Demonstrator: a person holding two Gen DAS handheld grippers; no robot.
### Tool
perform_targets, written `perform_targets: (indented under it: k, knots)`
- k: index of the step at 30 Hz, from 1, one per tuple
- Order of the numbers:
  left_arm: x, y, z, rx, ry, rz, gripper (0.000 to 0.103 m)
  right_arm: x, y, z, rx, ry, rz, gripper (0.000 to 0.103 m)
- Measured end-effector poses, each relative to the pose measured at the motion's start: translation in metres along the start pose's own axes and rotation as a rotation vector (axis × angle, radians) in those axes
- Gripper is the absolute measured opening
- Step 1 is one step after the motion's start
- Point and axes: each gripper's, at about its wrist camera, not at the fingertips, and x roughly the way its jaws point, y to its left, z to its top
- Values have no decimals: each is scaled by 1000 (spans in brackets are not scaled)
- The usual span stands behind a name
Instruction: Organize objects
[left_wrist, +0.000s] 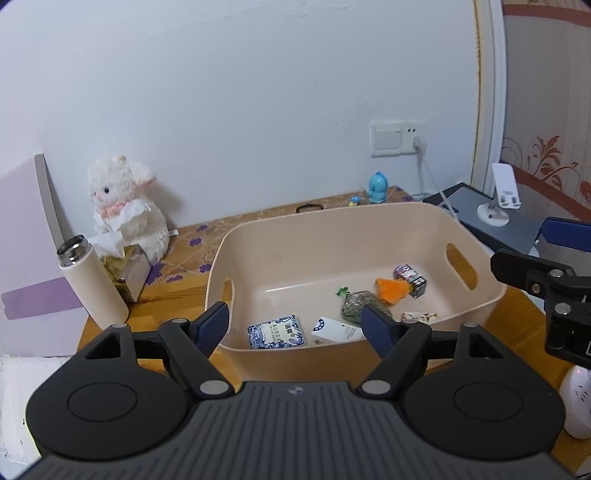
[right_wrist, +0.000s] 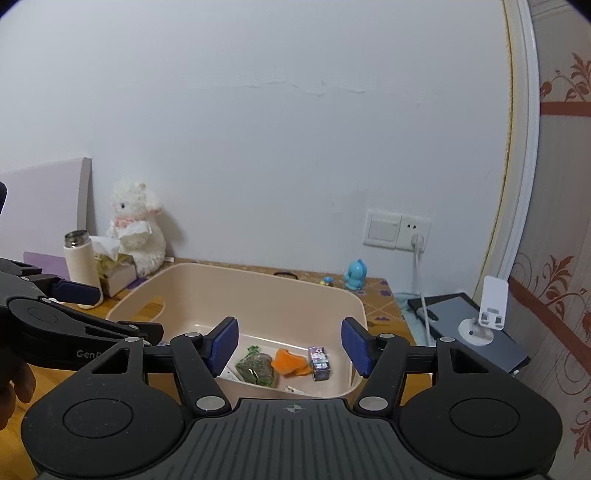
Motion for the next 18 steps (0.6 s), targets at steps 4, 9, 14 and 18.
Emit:
perform_targets:
  k: [4,9,14,18]
  knots:
    - [-19,-1,-5,-4,-18,-14,80,-18,2,0,3,-24,2,69]
    - [-37,0,-16,-11,-27,-16,80,-38,5,-3,4,-41,-1,71]
    - [-59,4,-27,-30,-46,-5,80,-53,7,-8,14,-46,2,72]
    - [-74,3,-36,-23,-57,-2,80,-66,9,-14,16,-52,3,73]
